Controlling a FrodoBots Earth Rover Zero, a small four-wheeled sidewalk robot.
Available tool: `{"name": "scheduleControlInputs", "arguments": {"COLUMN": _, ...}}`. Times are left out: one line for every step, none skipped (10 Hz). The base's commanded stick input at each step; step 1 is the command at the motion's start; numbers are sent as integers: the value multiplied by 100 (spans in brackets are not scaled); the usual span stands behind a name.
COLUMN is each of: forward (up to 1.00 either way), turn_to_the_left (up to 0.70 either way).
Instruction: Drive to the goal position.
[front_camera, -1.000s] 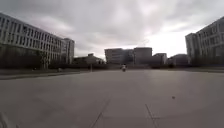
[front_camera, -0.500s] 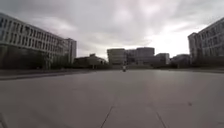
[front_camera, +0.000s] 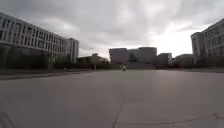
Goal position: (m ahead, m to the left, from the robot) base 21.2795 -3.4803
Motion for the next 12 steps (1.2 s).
{"name": "scheduleControlInputs", "arguments": {"forward": 100, "turn_to_the_left": 9}}
{"name": "scheduleControlInputs", "arguments": {"forward": 100, "turn_to_the_left": 9}}
{"name": "scheduleControlInputs", "arguments": {"forward": 100, "turn_to_the_left": 6}}
{"name": "scheduleControlInputs", "arguments": {"forward": 100, "turn_to_the_left": 6}}
{"name": "scheduleControlInputs", "arguments": {"forward": 100, "turn_to_the_left": 6}}
{"name": "scheduleControlInputs", "arguments": {"forward": 100, "turn_to_the_left": 7}}
{"name": "scheduleControlInputs", "arguments": {"forward": 100, "turn_to_the_left": 9}}
{"name": "scheduleControlInputs", "arguments": {"forward": 100, "turn_to_the_left": 8}}
{"name": "scheduleControlInputs", "arguments": {"forward": 100, "turn_to_the_left": -5}}
{"name": "scheduleControlInputs", "arguments": {"forward": 100, "turn_to_the_left": -32}}
{"name": "scheduleControlInputs", "arguments": {"forward": 100, "turn_to_the_left": -40}}
{"name": "scheduleControlInputs", "arguments": {"forward": 100, "turn_to_the_left": -40}}
